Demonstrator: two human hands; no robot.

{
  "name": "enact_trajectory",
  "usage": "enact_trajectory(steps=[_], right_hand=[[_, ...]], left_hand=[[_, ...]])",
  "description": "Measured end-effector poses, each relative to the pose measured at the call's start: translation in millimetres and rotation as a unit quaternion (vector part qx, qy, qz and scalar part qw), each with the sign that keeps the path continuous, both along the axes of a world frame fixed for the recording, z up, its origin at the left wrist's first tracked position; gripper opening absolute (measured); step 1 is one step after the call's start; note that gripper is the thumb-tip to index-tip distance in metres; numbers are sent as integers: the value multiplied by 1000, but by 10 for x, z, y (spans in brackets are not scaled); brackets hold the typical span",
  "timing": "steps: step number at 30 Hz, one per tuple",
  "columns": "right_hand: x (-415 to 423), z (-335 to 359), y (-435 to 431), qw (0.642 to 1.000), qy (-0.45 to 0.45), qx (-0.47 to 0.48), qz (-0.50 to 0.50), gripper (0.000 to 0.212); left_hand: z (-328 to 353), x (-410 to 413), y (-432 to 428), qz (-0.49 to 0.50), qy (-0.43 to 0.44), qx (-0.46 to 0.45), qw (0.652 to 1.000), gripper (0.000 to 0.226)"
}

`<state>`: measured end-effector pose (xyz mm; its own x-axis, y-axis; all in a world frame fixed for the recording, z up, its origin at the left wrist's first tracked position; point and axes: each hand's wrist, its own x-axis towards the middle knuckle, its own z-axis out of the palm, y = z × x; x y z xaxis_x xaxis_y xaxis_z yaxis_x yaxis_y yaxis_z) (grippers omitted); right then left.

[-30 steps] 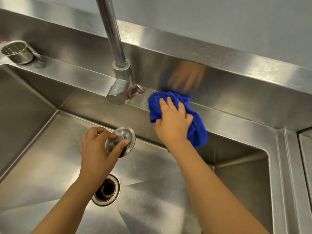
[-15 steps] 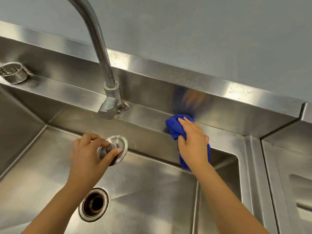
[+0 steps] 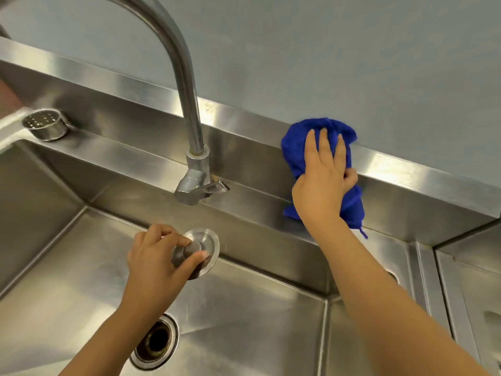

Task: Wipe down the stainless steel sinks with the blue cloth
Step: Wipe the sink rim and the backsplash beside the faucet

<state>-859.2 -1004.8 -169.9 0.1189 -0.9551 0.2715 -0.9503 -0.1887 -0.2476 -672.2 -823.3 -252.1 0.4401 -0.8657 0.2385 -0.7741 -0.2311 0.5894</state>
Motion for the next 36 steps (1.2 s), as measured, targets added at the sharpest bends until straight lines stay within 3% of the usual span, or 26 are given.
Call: enact_trajectory(steps=[8,10,14,17,21,25,30,36], right_hand=[[824,104,-84,970,99,9,220,84],[595,123,-89,972,103,8,213,80],[-31,-26,35,998,19,-33,55,80],[-103,-53,47,1000,-12,-22,-1,83],[243,22,7,997,29,11,76,85],[102,67,-47,988,45,15,148,78],[-964,-88,22,1000,4,-17,6,82],[-1919,-51,19,980,-59,-28,-187,81]], left_hand=[[-14,22,37,24,8,-4,1000,56],[-14,41,38,25,5,0,1000,57],[-76,26,98,22,16,-2,1000,56],[-79,-24,119,26,23,5,999,52],[-2,-136,53,25,20,11,999,39],[76,-273,-80,7,12,16,1000,51],[115,-516,-172,-35,35,-7,999,50],[71,-749,-217,-62,18,-11,998,49]])
